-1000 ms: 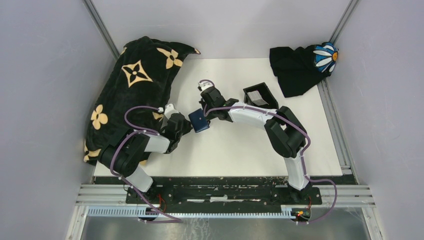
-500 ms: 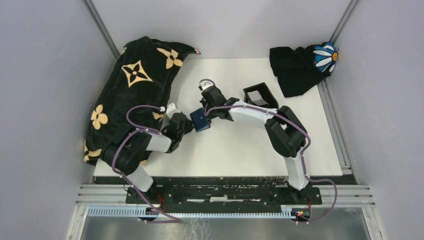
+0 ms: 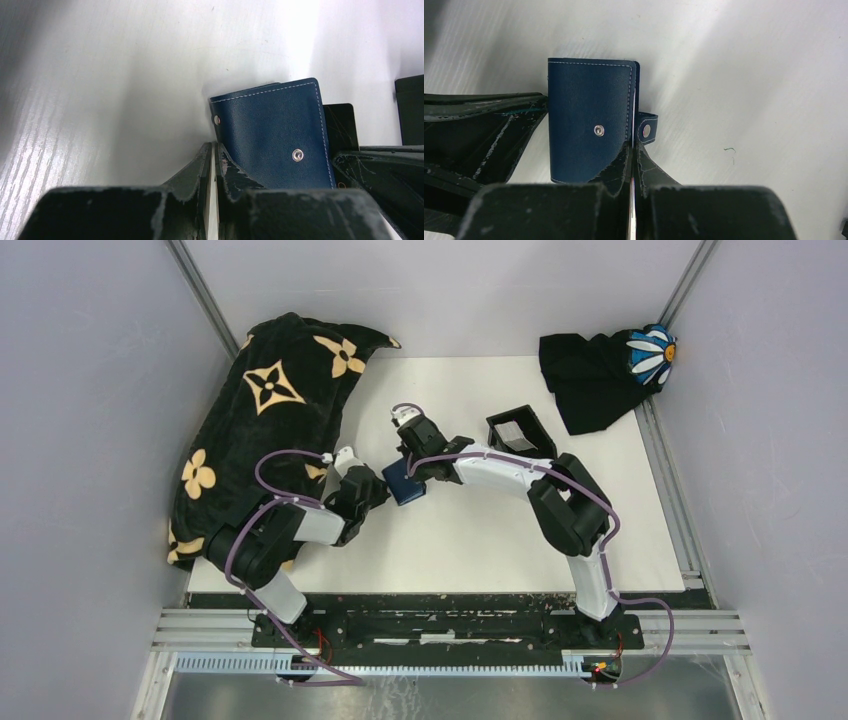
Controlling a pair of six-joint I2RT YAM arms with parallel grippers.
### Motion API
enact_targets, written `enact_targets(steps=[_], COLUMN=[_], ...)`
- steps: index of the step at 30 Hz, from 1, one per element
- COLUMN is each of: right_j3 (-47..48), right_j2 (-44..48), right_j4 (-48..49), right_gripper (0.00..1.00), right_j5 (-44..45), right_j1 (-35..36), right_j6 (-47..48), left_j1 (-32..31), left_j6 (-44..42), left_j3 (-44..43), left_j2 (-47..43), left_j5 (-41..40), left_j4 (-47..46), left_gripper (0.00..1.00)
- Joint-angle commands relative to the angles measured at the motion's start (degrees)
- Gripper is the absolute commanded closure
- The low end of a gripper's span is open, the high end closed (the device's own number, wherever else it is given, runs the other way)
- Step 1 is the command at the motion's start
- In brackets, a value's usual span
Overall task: Put the credit cards into the card holder
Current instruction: Open the card holder at the center of the board.
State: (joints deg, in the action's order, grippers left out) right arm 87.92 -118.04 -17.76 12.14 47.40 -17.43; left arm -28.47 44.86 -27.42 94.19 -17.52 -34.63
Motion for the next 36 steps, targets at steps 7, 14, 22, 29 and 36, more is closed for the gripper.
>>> enact_targets(steps=[7, 14, 22, 29, 36], right_j3=[1.1, 1.5, 1.9, 2.7, 2.8], right_j2=[-0.5, 1.9, 2.4, 2.8, 3.0], right_j4=[0.9, 1.7, 1.5, 0.9, 0.8], right_gripper=[0.99, 0.99, 0.99, 0.99, 0.99], right_j5=[-1.4, -3.0, -3.8, -3.7, -3.4], right_j1=[0.3, -0.2, -0.4, -0.4, -0.3], right_j6=[-0.3, -1.6, -2.3, -2.2, -2.2], left_j1=[-1.7, -1.8, -1.8, -1.8, -1.8], left_j6=[0.3, 0.1, 0.1, -0.1, -0.2], left_j3=[0.0, 0.6, 0.7, 0.6, 0.3], left_j2=[3.5, 3.1, 3.0, 2.8, 3.0], left_j5=[0.5, 0.0, 0.0, 0.0, 0.1], left_j4=[6.2, 6.2, 6.2, 6.2, 6.2], left_gripper=[0.87, 0.87, 0.87, 0.87, 0.87])
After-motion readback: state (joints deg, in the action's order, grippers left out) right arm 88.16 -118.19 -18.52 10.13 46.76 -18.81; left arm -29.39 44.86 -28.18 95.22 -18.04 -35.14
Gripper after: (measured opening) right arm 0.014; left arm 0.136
